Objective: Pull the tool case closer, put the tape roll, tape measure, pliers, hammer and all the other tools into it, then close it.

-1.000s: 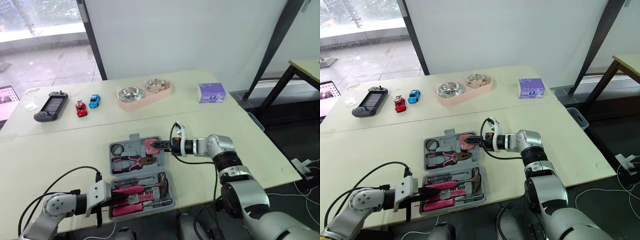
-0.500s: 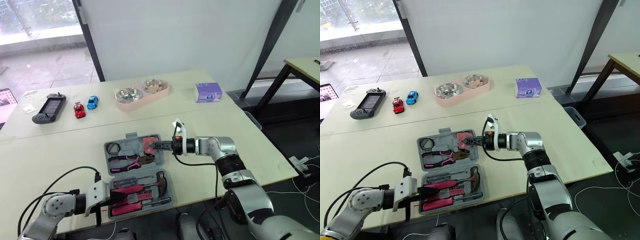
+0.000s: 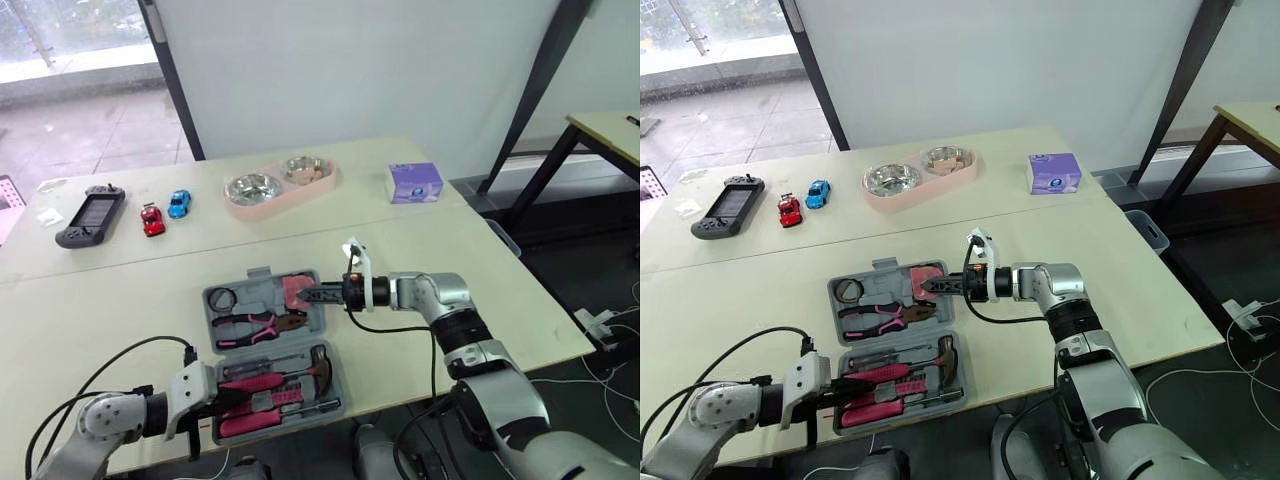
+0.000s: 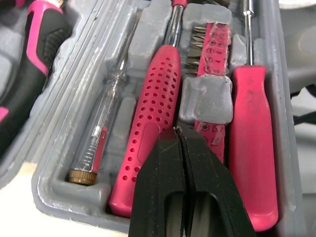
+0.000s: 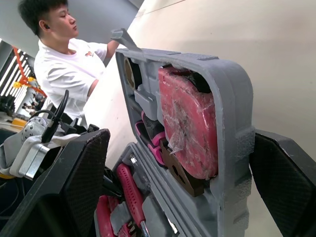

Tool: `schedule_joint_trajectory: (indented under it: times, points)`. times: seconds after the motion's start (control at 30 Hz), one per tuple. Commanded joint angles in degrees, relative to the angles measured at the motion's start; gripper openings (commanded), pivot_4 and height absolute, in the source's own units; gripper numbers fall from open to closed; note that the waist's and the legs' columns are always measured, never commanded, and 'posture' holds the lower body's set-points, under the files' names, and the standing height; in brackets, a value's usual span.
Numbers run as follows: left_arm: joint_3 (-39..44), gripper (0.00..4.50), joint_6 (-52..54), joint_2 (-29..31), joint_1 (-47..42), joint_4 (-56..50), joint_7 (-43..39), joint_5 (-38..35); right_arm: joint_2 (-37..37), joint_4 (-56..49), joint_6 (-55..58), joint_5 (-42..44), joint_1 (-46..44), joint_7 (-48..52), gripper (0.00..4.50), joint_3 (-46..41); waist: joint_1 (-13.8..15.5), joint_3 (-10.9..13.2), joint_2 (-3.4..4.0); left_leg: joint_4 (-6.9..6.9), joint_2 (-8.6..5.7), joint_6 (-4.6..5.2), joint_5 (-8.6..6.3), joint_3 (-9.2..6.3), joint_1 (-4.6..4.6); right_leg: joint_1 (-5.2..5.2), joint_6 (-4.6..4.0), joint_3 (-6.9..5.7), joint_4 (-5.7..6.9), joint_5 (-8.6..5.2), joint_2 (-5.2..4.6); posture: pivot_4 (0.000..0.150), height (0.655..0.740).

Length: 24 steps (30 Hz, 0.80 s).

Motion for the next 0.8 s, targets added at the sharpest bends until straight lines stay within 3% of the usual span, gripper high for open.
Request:
schedule_joint_trajectory:
  times: [0.03, 0.5, 0.67, 0.8]
  points:
    - [2.27, 0.0, 3.06, -0.08, 0.77, 0.18, 2.82, 0.55, -0.1, -2.67, -0.46, 1.0, -0.26, 2.18, 4.42, 0.36, 0.03, 0.02, -0.03, -0.05, 0.0, 0.0, 0.0, 0.0, 0.0, -0.03, 0.0, 0.0, 0.0, 0.0, 0.0, 0.15, 0.7387]
    - [8.81, 0.0, 8.59, -0.64, 2.11, -6.59, 3.07, -4.55, -0.4, -1.63, -1.89, 0.52, -0.41, 3.12, 4.42, 0.66, 0.0, 0.59, -0.81, -0.18, 0.01, 0.0, 0.0, 0.01, -0.13, -0.28, -0.01, -0.01, 0.03, 0.01, 0.02, 0.15, 0.7387]
    - [10.84, 0.0, 10.53, -0.91, 3.97, -9.44, 1.93, -7.22, -0.35, -1.24, -2.49, 0.4, -0.58, 3.44, 4.42, 0.49, 0.04, 0.6, -0.8, -0.15, 0.01, 0.01, 0.02, 0.0, -0.87, -0.93, -0.03, -0.01, 0.1, 0.08, 0.03, 0.15, 0.7387]
    - [11.64, 0.0, 12.1, -0.88, 5.4, -11.76, 1.27, -8.94, -0.2, -1.14, -2.62, 0.35, -0.74, 3.63, 4.42, 0.49, 0.28, 0.6, -0.8, -0.2, 0.02, 0.01, 0.02, 0.0, -0.95, -0.96, -0.03, -0.03, 0.07, 0.06, 0.03, 0.15, 0.7387]
